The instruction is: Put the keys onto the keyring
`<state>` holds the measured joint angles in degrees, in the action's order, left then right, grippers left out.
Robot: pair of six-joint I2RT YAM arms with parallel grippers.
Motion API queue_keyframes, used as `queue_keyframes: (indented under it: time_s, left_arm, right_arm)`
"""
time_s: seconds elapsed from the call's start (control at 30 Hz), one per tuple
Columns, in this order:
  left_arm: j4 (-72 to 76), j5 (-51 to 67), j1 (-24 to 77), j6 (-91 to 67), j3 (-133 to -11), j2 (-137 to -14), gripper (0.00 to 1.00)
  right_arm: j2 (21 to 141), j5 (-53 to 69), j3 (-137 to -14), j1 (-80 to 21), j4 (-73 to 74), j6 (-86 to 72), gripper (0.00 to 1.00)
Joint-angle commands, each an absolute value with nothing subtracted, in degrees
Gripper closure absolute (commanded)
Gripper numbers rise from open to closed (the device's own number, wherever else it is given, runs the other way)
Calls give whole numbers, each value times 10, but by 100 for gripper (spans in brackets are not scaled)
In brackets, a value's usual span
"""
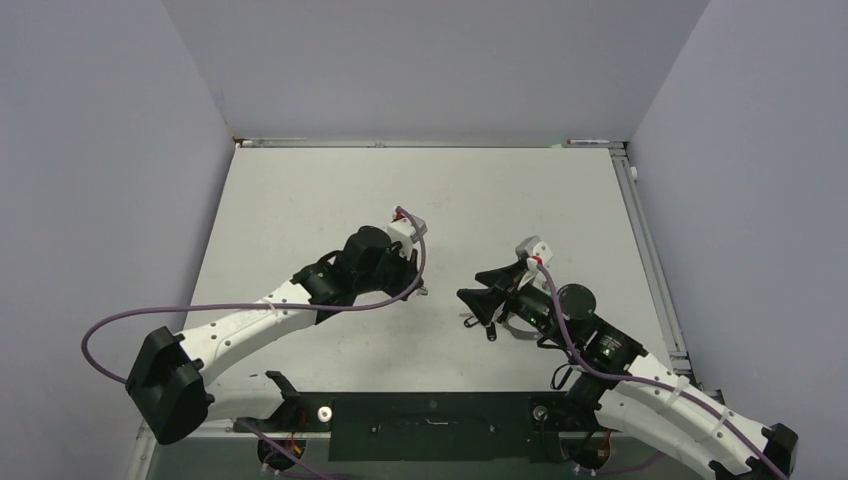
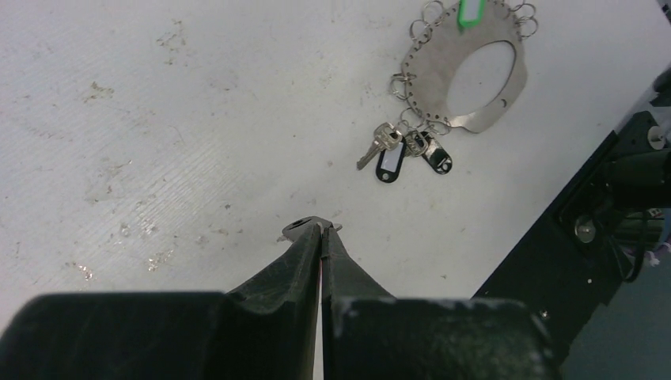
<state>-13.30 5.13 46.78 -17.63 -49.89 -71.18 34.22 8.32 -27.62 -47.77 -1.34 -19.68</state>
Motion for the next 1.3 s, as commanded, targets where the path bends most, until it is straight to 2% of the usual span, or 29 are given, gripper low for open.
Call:
queue_keyframes:
  time_s: [0.0, 0.67, 1.0, 1.27]
  left_arm:
    - [-91, 106, 470, -181, -494, -675, 100]
    - [-136, 242, 470, -220, -547, -591, 100]
    - [-120, 312, 470, -234, -552, -549, 100]
    - [-139, 290, 470, -231, -553, -530, 100]
  right_arm:
    - [334, 123, -274, -484, -84, -174, 44]
    - [304, 258, -272, -486, -148, -163, 44]
    - [378, 306, -291, -487, -200, -145, 49]
    - [437, 348, -308, -491, -237, -154, 47]
